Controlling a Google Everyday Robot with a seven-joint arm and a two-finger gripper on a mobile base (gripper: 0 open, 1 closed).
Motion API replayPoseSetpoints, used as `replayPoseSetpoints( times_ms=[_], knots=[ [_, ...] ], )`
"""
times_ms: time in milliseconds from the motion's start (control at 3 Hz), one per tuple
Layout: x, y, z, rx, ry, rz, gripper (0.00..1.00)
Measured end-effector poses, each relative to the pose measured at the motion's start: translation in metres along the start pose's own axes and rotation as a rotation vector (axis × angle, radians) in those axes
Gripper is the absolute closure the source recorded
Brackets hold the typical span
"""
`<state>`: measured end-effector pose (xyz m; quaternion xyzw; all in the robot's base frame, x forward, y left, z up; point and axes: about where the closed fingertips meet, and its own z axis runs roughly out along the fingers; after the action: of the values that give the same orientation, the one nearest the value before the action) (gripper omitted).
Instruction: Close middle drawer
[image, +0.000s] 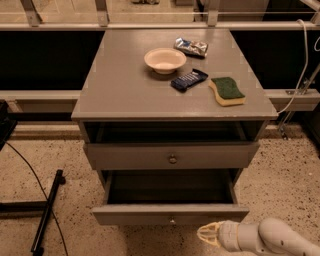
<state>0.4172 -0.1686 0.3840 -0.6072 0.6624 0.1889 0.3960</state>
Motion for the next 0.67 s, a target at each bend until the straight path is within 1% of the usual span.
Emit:
replayPoseSetpoints(
  times_ms=[333,667],
  knots=[
    [-0.004,-0.036,0.026,0.057,-0.016,-0.013,1.00],
    [0.000,-0.072,0.058,0.102,-0.041,-0.010,1.00]
  ],
)
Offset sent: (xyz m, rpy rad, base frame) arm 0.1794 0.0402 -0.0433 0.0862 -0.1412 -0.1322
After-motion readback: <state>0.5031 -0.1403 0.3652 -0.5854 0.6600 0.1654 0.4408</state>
